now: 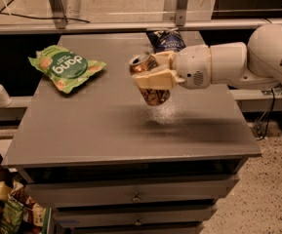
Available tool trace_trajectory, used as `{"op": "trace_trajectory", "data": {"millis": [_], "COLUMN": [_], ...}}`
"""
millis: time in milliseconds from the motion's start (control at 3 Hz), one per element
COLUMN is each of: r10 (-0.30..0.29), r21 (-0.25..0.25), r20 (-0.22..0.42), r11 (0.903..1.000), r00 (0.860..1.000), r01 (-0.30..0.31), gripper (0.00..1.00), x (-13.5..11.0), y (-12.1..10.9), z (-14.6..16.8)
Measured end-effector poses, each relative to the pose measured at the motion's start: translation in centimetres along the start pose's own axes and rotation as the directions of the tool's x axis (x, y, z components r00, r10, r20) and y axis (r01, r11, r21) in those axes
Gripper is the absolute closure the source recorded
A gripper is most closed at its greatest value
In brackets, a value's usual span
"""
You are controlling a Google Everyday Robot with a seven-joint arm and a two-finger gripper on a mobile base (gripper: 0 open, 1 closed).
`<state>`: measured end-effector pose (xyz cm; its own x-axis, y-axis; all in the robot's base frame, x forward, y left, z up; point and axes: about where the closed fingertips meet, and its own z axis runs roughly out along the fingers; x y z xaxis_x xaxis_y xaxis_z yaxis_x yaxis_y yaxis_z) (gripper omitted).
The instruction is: Place orange can upright
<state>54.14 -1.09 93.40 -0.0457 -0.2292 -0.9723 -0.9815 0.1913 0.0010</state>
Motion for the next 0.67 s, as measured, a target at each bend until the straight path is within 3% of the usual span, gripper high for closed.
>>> {"op": "trace_trajectory", "data": {"millis": [667], "r10": [-0.047], "r21": [-0.035], "r20": [0.164], "r11": [0.998], "r00": [0.985], "r01": [0.053], "gripper": [1.0], "x": [1.3], "y": [-0.3], "z": [-2.8]}}
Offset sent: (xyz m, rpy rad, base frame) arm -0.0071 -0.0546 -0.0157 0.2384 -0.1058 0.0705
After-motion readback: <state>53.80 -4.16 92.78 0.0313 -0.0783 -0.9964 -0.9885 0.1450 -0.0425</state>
